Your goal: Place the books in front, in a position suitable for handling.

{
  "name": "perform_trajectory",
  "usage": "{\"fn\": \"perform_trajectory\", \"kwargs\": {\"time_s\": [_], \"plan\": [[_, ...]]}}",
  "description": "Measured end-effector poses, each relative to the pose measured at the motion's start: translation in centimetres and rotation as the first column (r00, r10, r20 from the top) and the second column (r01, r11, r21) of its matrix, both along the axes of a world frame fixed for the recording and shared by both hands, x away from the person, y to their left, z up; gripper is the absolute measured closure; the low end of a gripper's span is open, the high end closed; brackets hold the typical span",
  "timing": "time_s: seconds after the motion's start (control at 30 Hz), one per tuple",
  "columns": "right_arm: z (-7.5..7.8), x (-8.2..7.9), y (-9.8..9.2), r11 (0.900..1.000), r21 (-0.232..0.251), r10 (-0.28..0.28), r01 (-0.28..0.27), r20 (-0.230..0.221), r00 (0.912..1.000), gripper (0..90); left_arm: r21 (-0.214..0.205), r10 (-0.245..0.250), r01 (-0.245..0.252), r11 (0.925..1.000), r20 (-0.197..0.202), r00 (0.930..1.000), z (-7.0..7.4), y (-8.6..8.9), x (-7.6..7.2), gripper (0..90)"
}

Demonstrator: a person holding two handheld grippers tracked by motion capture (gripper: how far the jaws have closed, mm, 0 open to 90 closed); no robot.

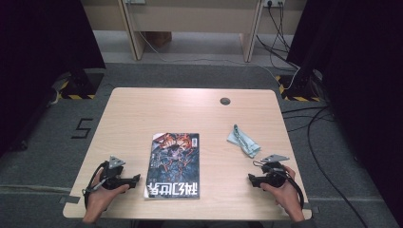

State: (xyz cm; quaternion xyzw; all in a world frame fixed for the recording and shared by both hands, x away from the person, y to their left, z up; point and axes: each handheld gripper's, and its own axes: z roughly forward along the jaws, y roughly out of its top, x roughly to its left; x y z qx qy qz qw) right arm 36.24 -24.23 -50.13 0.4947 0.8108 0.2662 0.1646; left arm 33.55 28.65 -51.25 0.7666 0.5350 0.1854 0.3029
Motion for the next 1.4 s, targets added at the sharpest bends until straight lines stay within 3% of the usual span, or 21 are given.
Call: {"fn": "perform_trajectory", "kwargs": {"time_s": [0.13,0.27,0.33,0.5,0.7,0.77,0.8,0.93,1.03,1.17,1.3,1.4], "plan": [[0.0,0.0,0.0,1.0,-0.002,-0.002,0.002,0.001,1.0,16.5,-0.02,0.012,-0.012,0.9997,-0.005,0.9999,0.1,0.1,0.1,18.4],[0.3,0.0,0.0,1.0,-0.003,-0.006,0.006,0.021,0.9998,18.2,-0.088,0.009,-0.007,0.9961,0.027,0.9996,0.5,-0.2,0.0,19.7],[0.5,-0.1,0.2,1.0,0.007,0.001,-0.002,0.037,0.9993,18.6,-0.106,-0.003,0.007,0.9944,0.042,0.9991,0.7,-0.6,0.0,20.8],[0.8,-0.3,1.0,0.9992,0.022,0.032,-0.034,0.057,0.9979,18.6,-0.16,-0.052,0.056,0.9855,0.029,0.9982,1.0,-2.0,-0.5,23.6],[1.0,-0.6,2.2,0.9951,0.022,0.094,-0.096,0.076,0.9927,21.8,-0.184,-0.108,0.111,0.9766,0.027,0.9938,1.2,-3.5,-0.9,29.5],[1.0,-0.7,2.4,0.995,0.024,0.095,-0.097,0.076,0.9926,21.8,-0.18,-0.115,0.117,0.9767,0.021,0.9932,1.2,-3.7,-0.9,32.9],[1.1,-0.9,2.7,0.9934,0.029,0.108,-0.111,0.076,0.9912,21.8,-0.171,-0.15,0.147,0.9743,-0.005,0.9887,1.0,-4.1,-1.1,35.7],[1.1,-1.0,3.1,0.992,0.029,0.12,-0.123,0.075,0.9899,21.8,-0.163,-0.203,0.194,0.9674,-0.043,0.9783,0.8,-4.9,-1.5,41.1],[1.1,-1.0,3.2,0.9915,0.032,0.123,-0.126,0.072,0.9897,21.8,-0.133,-0.209,0.202,0.9703,-0.041,0.977,0.9,-5.4,-1.9,40.2],[1.0,-1.1,3.5,0.9891,0.032,0.141,-0.144,0.069,0.9875,21.7,-0.153,-0.241,0.23,0.961,-0.058,0.9687,0.9,-6.1,-2.4,41.4],[1.0,-1.2,3.8,0.9857,0.039,0.161,-0.164,0.078,0.9839,21.4,-0.146,-0.294,0.283,0.9481,-0.063,0.9538,1.0,-7.6,-3.2,41.1],[1.0,-1.4,4.4,0.9829,0.045,0.175,-0.179,0.079,0.9815,21.4,-0.131,-0.317,0.308,0.9424,-0.059,0.9465,1.0,-8.9,-3.6,40.1]]}}
